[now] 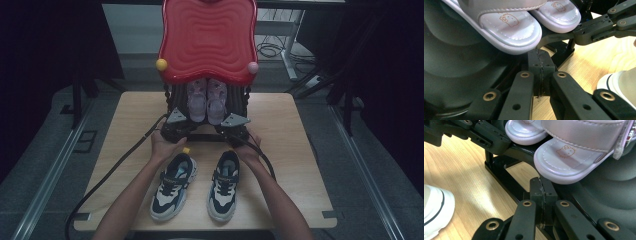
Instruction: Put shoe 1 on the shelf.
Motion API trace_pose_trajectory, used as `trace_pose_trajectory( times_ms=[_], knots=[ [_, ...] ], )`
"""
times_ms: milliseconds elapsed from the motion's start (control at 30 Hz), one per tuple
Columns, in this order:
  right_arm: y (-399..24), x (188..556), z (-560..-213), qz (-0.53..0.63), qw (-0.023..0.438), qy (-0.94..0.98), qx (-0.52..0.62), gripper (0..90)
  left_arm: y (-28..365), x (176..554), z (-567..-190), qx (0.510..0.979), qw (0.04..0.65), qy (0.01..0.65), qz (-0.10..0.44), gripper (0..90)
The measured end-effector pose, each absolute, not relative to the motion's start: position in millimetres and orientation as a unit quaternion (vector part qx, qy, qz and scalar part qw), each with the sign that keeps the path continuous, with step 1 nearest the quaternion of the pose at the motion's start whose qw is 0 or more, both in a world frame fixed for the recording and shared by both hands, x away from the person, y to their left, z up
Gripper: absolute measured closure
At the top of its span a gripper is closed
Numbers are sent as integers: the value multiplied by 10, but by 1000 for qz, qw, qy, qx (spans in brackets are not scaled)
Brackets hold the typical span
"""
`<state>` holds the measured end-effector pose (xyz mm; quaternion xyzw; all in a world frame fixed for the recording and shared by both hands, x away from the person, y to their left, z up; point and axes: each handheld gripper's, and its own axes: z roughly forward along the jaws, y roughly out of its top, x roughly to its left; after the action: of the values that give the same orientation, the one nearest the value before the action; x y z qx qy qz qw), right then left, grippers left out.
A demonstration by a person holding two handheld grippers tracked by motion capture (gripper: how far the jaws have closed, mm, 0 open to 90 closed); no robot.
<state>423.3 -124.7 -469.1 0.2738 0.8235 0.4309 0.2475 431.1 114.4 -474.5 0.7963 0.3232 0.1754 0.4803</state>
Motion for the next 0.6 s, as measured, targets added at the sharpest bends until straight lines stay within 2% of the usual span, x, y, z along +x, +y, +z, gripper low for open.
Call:
trace_pose_trajectory(
  times_ms=[600],
  knots=[
    [-1171, 4337, -4622, 431, 240, 818, 297, 900, 1123, 4329, -4748, 792, 485, 331, 165, 896]
  ],
)
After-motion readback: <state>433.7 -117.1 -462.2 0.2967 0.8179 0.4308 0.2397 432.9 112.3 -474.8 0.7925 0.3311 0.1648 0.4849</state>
